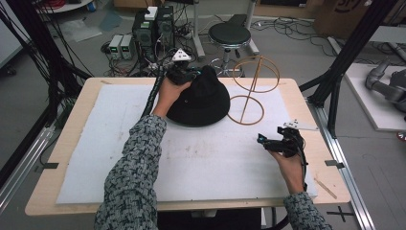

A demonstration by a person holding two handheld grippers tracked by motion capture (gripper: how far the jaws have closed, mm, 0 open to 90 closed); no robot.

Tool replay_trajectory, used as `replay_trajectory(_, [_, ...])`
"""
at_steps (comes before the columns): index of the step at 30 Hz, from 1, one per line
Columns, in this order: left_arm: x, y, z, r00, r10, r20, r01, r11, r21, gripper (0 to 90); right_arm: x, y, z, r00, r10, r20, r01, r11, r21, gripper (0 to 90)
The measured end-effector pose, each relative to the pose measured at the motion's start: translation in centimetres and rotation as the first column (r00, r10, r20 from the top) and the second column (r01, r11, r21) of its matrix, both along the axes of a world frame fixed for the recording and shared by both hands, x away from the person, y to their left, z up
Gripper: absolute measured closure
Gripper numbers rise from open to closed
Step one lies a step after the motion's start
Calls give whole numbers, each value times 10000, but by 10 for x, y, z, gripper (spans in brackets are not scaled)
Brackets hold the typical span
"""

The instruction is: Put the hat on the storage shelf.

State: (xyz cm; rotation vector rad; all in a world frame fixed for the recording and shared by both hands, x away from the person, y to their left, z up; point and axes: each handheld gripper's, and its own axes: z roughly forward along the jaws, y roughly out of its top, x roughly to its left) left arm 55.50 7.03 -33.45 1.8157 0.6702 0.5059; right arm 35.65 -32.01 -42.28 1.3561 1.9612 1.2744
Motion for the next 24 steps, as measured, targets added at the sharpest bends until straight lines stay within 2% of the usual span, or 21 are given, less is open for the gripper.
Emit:
replay_trajectory(8, [-8,16,22,9994,-7,338,21,9992,-404,863,0,1,1,10000,-16,-30,16,10000,54,51])
replay_trajectory(14, [-16,26,48,9971,75,755,-37,9987,-499,865,0,2,2,10000,24,19,-24,10000,89,51])
replay_trajectory(20, [-25,40,80,9920,259,1239,-160,9966,-803,866,0,3,3,10000,45,37,-46,9999,123,51])
replay_trajectory(21, [-25,40,80,9920,259,1239,-160,9966,-803,866,0,3,3,10000,45,37,-46,9999,123,51])
replay_trajectory(24, [-29,45,92,9882,398,1479,-267,9957,-892,866,0,4,3,9999,91,85,-92,9999,121,51])
